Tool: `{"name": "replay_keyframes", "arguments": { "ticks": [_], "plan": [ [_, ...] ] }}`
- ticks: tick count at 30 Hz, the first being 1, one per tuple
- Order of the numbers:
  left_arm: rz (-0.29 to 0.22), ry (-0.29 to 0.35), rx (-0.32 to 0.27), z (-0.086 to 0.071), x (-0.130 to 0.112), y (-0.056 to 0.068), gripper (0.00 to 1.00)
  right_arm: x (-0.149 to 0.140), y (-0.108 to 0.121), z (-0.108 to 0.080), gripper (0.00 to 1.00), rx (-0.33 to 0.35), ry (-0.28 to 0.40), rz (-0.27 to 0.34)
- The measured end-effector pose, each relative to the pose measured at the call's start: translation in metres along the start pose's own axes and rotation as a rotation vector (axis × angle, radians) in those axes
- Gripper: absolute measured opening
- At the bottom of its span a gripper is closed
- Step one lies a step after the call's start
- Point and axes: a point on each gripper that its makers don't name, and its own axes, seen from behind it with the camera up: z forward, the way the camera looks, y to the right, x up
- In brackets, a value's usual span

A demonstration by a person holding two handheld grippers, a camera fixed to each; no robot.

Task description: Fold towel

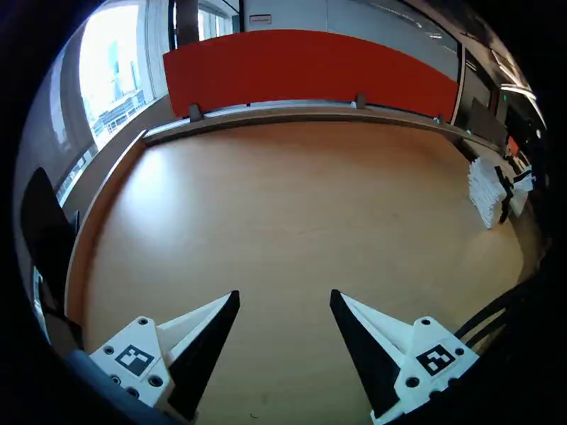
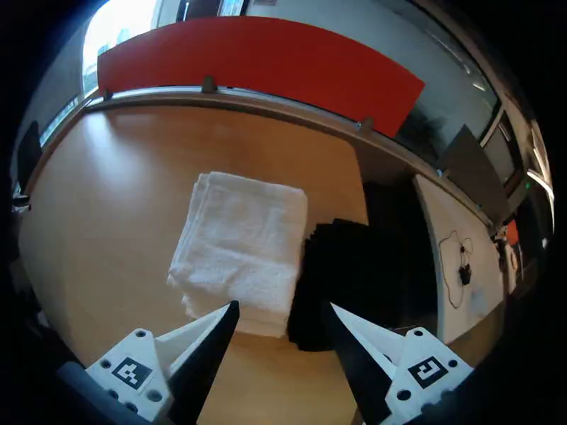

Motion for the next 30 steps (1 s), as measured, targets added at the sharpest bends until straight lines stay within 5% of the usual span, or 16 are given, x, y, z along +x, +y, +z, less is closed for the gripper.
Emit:
{"name": "replay_keyframes", "arguments": {
  "ticks": [12,30],
  "plan": [
    [-0.002,0.017,0.004,-0.003,0.006,0.000,0.95,0.014,-0.008,-0.009,0.89,-0.006,0.103,0.097],
    [-0.006,0.045,0.012,-0.006,0.021,0.000,0.95,0.028,-0.012,-0.012,0.89,-0.043,0.228,0.396]
  ]
}}
